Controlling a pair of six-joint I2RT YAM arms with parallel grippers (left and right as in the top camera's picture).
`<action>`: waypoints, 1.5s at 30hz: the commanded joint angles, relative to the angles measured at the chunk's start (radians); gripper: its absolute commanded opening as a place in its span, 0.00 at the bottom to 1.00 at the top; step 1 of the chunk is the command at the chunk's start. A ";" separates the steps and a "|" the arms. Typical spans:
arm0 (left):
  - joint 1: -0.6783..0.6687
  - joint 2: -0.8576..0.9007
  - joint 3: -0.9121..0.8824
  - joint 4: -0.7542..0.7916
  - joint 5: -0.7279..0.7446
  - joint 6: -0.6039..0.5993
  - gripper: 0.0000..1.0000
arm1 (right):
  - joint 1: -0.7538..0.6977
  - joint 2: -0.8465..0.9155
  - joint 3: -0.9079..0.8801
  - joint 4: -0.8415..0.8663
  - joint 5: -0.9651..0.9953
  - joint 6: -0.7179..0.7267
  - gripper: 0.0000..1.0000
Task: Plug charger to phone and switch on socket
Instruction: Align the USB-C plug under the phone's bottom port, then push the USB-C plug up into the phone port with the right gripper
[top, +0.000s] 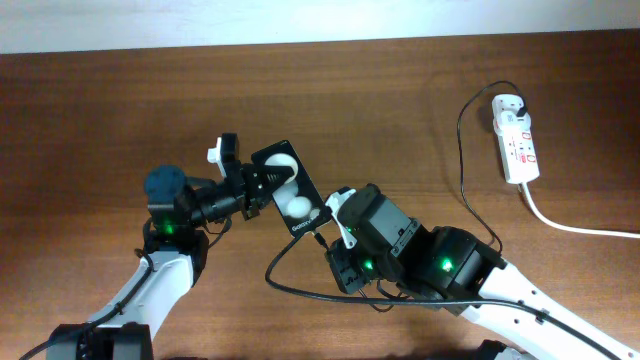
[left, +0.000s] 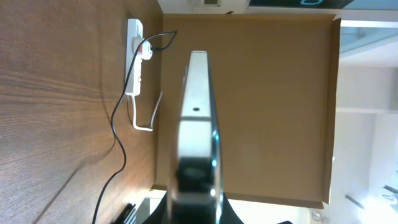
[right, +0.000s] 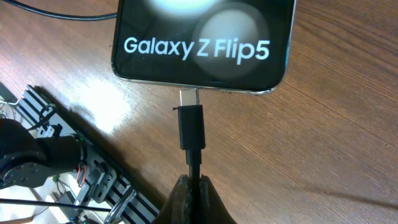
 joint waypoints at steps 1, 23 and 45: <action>0.000 -0.002 0.016 0.010 0.010 0.040 0.00 | 0.007 0.003 -0.005 0.000 -0.015 0.008 0.04; 0.000 -0.002 0.016 0.010 0.031 0.040 0.00 | 0.007 0.003 -0.005 0.027 0.022 0.008 0.04; 0.000 -0.002 0.016 0.010 0.057 0.040 0.00 | 0.006 0.004 -0.005 0.109 0.097 0.009 0.04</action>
